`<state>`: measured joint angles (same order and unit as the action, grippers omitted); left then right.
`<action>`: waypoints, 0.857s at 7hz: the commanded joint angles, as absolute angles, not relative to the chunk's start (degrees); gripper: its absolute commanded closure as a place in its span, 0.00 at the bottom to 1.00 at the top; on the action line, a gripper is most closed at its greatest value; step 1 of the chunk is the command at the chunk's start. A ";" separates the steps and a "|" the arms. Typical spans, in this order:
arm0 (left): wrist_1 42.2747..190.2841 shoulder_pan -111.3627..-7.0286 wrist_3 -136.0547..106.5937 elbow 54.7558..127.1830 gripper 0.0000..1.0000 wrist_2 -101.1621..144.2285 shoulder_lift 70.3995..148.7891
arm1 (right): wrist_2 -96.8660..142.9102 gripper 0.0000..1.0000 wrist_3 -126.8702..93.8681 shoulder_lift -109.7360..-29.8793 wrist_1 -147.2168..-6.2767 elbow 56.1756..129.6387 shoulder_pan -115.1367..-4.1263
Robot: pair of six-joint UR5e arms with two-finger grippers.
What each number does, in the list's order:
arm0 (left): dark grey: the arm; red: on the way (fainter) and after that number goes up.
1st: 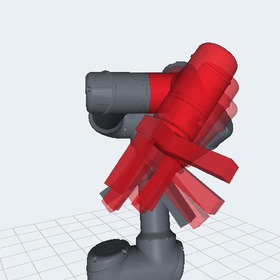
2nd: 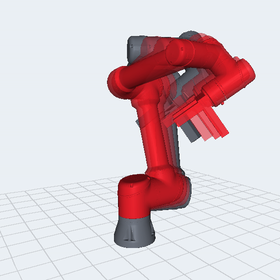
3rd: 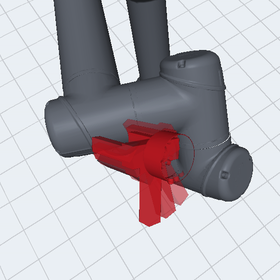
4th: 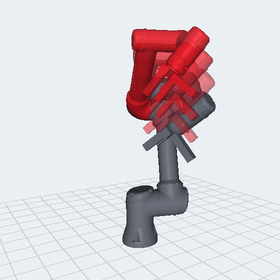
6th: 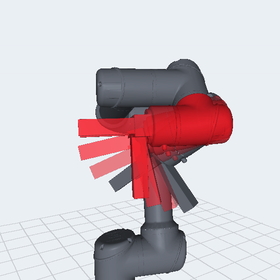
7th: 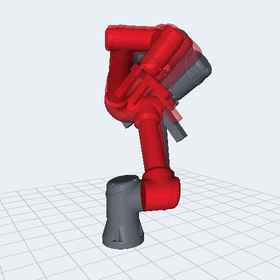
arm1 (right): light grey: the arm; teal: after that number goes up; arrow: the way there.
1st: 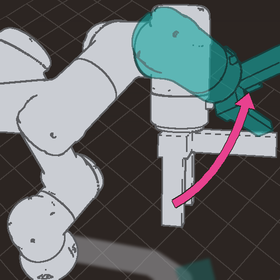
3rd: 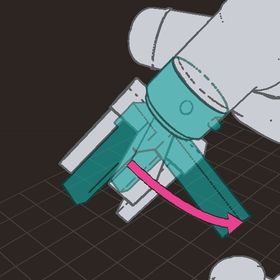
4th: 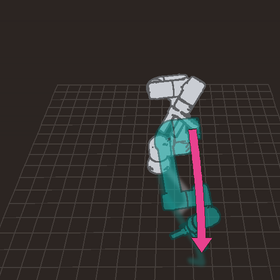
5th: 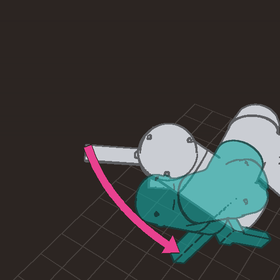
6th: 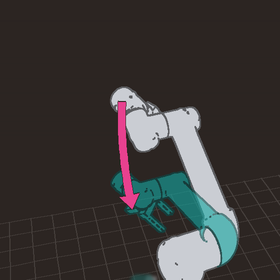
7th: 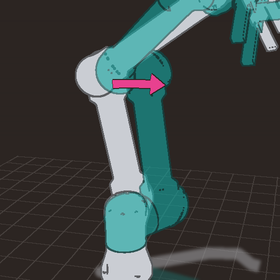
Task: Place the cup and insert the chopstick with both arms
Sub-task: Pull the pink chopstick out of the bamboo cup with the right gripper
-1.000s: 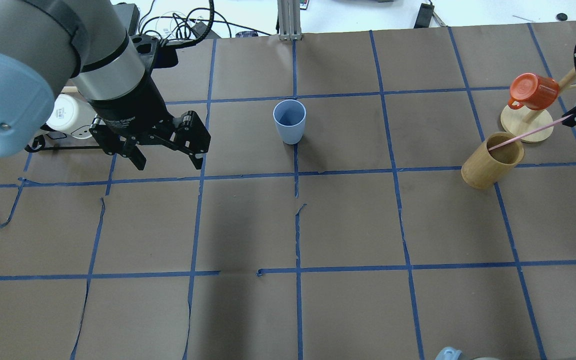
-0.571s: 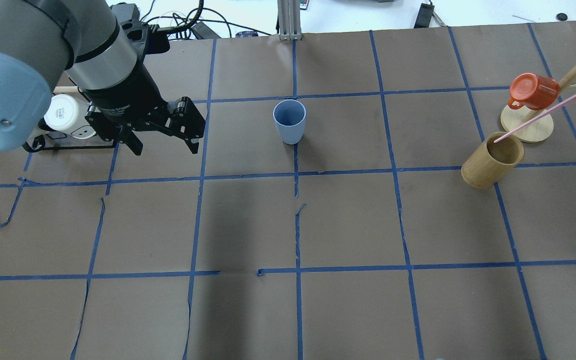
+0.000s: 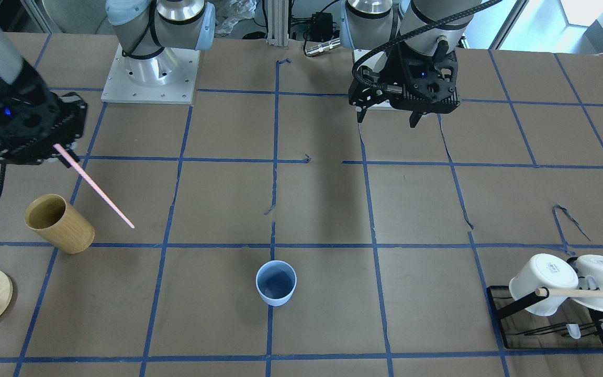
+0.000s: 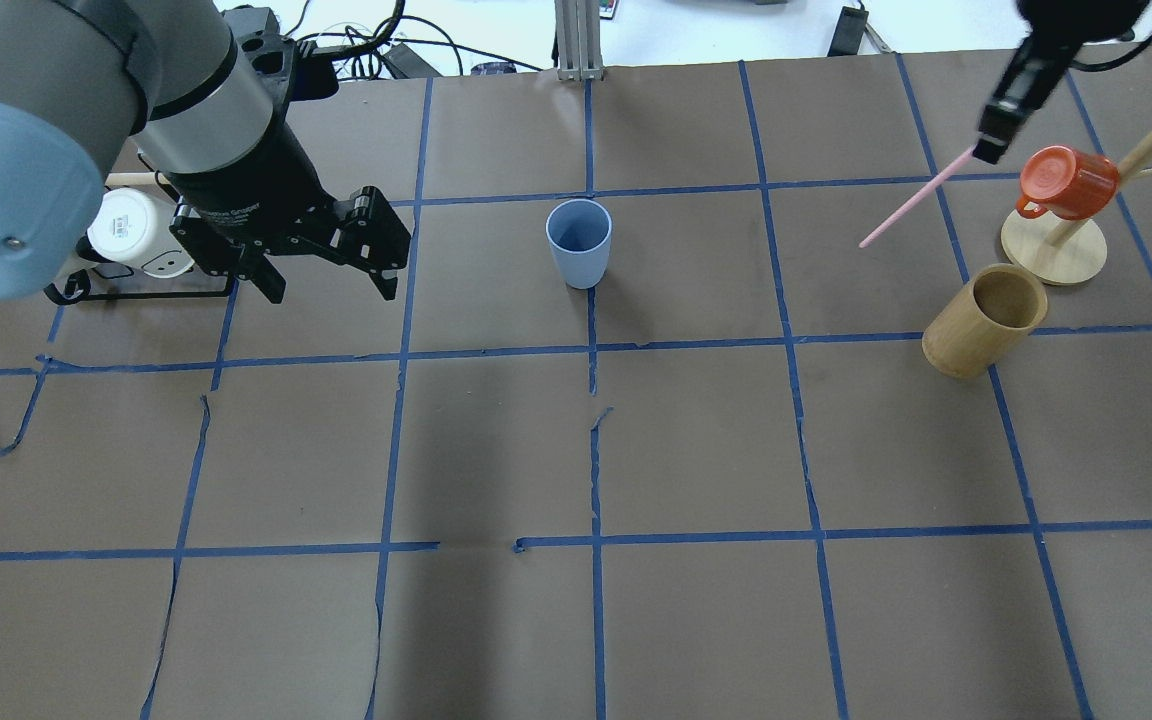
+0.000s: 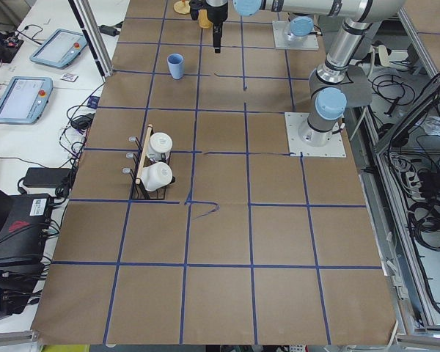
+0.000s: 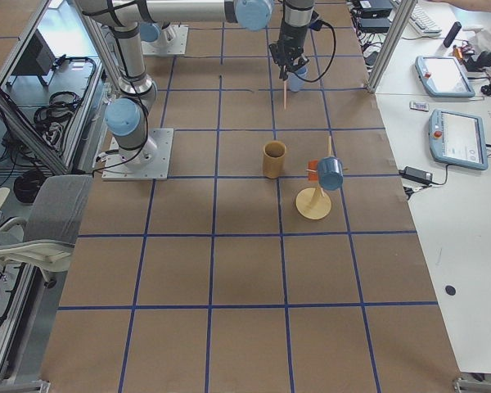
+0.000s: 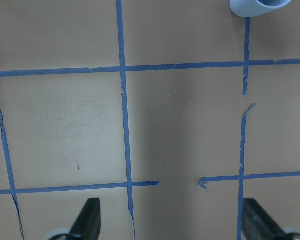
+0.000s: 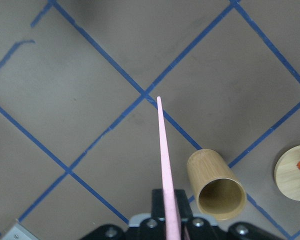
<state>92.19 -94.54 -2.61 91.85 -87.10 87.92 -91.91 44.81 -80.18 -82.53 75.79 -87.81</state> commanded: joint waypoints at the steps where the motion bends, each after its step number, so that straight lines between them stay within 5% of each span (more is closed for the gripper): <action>1: 91.67 -94.40 -2.55 91.85 0.00 -87.10 87.89 | -88.79 0.91 20.50 -75.70 -88.38 75.15 -96.48; 6: 91.41 -93.60 -2.46 91.84 0.00 -87.10 87.80 | -86.15 0.89 -16.56 -64.87 -88.33 62.67 -106.60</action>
